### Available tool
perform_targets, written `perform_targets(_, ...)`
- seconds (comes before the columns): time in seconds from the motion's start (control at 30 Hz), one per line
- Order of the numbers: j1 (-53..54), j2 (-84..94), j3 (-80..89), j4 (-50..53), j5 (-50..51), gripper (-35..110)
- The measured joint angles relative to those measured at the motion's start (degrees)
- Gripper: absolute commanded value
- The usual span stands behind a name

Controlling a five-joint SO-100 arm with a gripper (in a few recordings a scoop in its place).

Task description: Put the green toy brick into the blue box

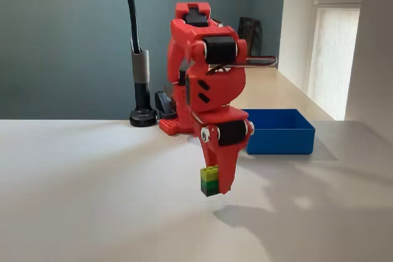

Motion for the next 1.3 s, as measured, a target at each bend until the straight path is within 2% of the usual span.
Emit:
perform_targets(0.53,-12.3,26.0,18.4,2.8,0.1,0)
perform_targets(0.77,-22.9,36.9,26.3,5.4,1.9,0)
perform_targets(1.3,-45.8,42.8,32.2,11.0,9.0,0)
